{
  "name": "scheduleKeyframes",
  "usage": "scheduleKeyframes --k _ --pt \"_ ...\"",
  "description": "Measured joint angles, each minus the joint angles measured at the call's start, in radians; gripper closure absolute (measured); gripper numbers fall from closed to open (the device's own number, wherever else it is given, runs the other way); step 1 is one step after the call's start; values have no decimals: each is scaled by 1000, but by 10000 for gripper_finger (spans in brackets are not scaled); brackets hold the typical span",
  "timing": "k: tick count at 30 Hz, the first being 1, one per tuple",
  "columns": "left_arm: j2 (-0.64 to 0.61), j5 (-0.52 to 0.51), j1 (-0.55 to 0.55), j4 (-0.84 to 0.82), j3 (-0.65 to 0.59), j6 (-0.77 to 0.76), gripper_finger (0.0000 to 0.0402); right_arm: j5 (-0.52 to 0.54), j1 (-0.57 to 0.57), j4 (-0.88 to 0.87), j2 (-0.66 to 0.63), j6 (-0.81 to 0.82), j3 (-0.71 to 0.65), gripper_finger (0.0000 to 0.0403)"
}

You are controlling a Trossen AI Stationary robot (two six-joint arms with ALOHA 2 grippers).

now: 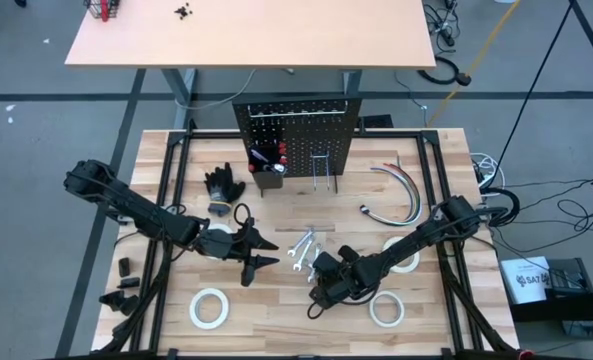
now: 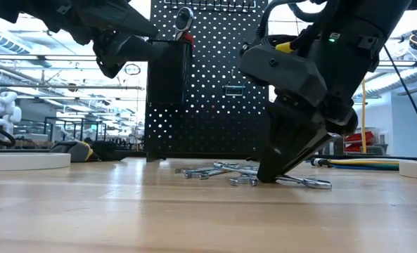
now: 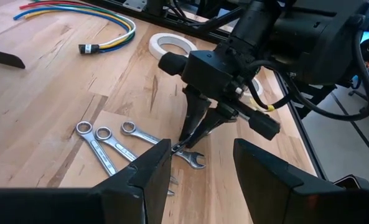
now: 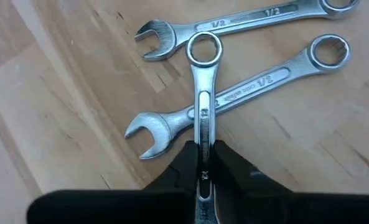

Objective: Hang tools onto peg board
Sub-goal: Hang the wrench on the peg board

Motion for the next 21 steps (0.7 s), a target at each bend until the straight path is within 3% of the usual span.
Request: scheduleKeyframes --k 10,21 --pt "0 0 0 -1 0 -23 226 29 3 -166 7 -52 145 381" --pt "0 0 0 -1 0 -23 226 80 16 -166 4 -64 151 381"
